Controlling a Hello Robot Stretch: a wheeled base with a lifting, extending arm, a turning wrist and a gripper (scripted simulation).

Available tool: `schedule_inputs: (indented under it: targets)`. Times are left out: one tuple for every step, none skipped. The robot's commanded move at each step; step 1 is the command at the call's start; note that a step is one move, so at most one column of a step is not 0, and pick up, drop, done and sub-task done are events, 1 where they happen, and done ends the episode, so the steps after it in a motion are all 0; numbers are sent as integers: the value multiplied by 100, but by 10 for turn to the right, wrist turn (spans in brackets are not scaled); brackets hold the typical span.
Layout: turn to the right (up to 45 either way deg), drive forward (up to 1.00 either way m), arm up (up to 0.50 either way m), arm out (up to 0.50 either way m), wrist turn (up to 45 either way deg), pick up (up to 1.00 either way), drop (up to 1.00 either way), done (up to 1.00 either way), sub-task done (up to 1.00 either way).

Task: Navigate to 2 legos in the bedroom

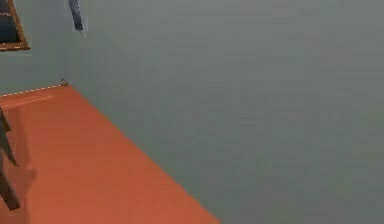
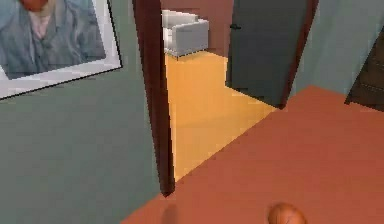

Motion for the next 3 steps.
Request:
schedule_inputs:
  targets:
    - [-330,0,0,0,0,0,0,0,0]
    - [0,100,0,0,0,0,0,0,0]
    - [0,100,0,0,0,0,0,0,0]
